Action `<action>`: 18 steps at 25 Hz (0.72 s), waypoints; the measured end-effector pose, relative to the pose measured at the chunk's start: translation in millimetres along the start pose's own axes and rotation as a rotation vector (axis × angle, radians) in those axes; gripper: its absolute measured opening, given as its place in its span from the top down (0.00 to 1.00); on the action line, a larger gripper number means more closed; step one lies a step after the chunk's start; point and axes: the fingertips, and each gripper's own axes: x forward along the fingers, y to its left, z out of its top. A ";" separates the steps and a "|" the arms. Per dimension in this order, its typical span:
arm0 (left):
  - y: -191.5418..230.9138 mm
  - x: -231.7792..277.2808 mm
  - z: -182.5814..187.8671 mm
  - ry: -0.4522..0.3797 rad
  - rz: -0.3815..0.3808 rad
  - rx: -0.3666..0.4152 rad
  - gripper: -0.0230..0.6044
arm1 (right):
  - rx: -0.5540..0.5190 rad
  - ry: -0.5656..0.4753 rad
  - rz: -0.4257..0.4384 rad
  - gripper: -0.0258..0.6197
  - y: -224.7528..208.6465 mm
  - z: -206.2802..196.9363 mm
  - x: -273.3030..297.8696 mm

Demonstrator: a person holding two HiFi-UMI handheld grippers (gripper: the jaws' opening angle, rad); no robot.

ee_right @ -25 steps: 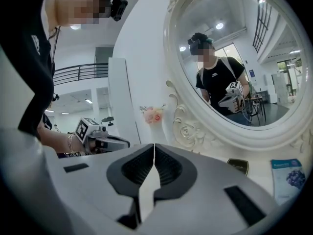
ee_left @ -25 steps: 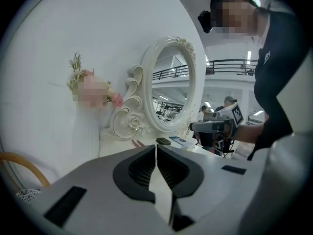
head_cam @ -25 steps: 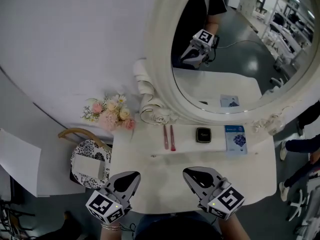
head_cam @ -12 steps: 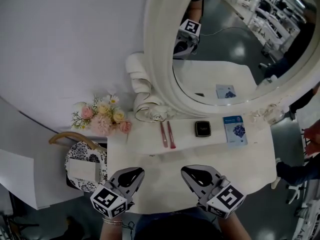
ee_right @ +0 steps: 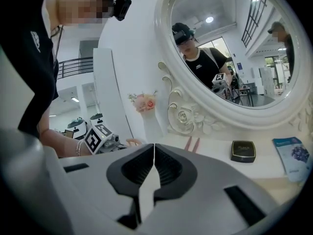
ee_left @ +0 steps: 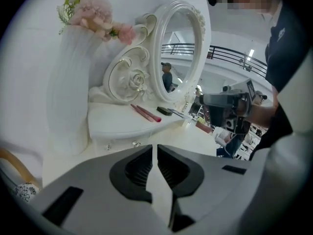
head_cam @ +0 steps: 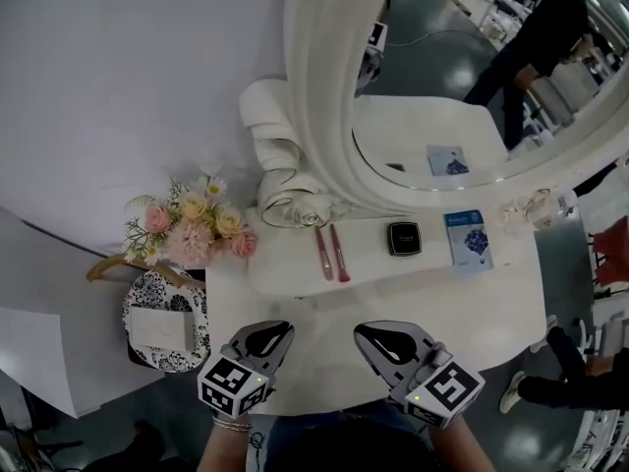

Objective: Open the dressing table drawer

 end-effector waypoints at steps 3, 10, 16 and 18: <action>1.0 11.7 -10.3 0.054 -0.025 -0.026 0.89 | 0.001 0.019 0.001 0.93 -0.4 -4.2 2.8; 11.5 33.3 -14.2 0.073 -0.007 -0.046 0.81 | 0.009 0.028 -0.014 0.93 -4.1 -8.1 3.7; 26.1 45.9 -16.0 0.067 0.035 -0.051 0.75 | 0.035 0.052 -0.055 0.93 -10.5 -11.1 1.2; 29.9 50.4 -15.0 0.063 0.038 -0.057 0.74 | 0.038 0.068 -0.059 0.93 -11.6 -16.9 -1.0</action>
